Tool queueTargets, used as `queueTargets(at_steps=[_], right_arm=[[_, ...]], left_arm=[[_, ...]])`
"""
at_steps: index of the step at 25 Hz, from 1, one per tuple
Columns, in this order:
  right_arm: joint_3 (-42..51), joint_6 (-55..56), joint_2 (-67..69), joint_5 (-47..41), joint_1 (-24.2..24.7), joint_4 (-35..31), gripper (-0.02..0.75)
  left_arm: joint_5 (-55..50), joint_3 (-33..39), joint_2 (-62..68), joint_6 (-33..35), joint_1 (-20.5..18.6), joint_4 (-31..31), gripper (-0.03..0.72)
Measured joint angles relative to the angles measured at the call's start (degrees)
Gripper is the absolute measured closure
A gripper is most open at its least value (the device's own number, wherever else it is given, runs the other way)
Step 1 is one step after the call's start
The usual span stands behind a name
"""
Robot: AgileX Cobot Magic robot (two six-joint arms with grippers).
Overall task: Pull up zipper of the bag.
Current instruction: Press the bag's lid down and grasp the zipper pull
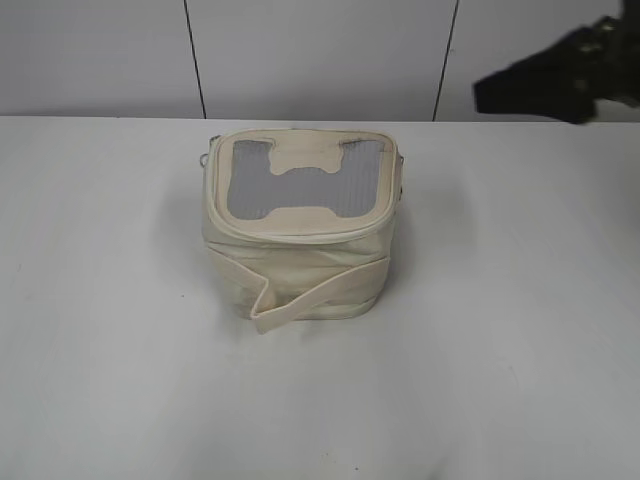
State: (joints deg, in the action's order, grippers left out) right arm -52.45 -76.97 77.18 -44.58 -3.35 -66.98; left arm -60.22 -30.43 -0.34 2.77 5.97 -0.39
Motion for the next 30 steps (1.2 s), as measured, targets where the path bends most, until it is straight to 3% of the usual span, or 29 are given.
queueTargets(at_steps=[8, 13, 16, 24, 28, 30], right_arm=[[-41.62, 3.22, 37.46, -9.78, -12.49, 4.11, 0.211], [-65.39, 14.0, 52.94, -17.6, -16.83, 12.08, 0.211], [-74.53, 18.83, 59.53, -21.65, -18.25, 14.8, 0.217], [-78.48, 21.6, 65.91, -23.06, -20.66, 16.62, 0.325], [-78.54, 21.89, 66.2, -23.21, -20.85, 16.62, 0.603], [-78.54, 22.14, 66.2, -23.25, -20.85, 16.9, 0.666]], left_arm=[[0.0, 0.0, 0.0, 0.0, 0.06, 0.06, 0.449], [0.0, 0.0, 0.58, 0.0, 0.19, 0.39, 0.45], [0.0, 0.0, 0.63, 0.0, 0.22, 0.39, 0.45], [0.65, -0.41, 2.66, 0.0, 0.22, 0.39, 0.45], [5.76, -1.34, 10.64, 0.29, 0.27, -1.39, 0.45], [11.77, -1.65, 17.57, 4.06, 0.66, -7.51, 0.45]])
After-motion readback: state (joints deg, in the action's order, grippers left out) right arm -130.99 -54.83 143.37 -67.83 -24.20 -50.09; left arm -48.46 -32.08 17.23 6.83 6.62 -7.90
